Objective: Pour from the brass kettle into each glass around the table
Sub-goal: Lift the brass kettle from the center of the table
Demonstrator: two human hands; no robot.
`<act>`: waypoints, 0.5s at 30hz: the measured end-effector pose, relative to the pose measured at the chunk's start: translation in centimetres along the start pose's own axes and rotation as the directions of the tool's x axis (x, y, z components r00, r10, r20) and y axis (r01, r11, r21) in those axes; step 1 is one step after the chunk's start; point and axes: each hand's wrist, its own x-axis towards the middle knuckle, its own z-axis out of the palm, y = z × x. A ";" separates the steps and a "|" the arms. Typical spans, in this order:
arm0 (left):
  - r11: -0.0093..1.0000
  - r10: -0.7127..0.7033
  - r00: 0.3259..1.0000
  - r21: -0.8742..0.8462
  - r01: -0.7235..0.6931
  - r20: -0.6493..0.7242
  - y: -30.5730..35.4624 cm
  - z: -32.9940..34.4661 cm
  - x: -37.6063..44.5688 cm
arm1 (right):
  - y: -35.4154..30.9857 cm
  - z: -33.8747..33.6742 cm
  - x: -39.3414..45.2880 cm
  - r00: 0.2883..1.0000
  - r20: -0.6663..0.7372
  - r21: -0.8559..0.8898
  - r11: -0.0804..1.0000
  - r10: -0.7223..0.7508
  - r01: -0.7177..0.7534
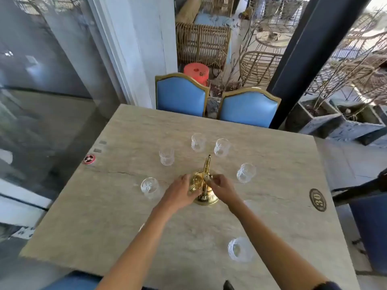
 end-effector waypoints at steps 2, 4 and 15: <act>0.998 -0.029 0.999 -0.053 0.028 -0.021 0.3 0.5 0.4 | -0.2 0.7 1.1 1.000 0.009 0.091 0.996 0.015 -0.016; 0.995 -0.053 0.998 -0.086 0.051 -0.025 0.5 1.1 0.3 | -0.2 1.6 2.2 0.997 0.075 0.156 0.987 0.015 -0.026; 0.975 -0.172 0.984 -0.146 0.166 -0.033 -0.6 3.4 -0.8 | 1.1 3.9 4.4 0.981 0.105 0.428 0.882 0.166 -0.195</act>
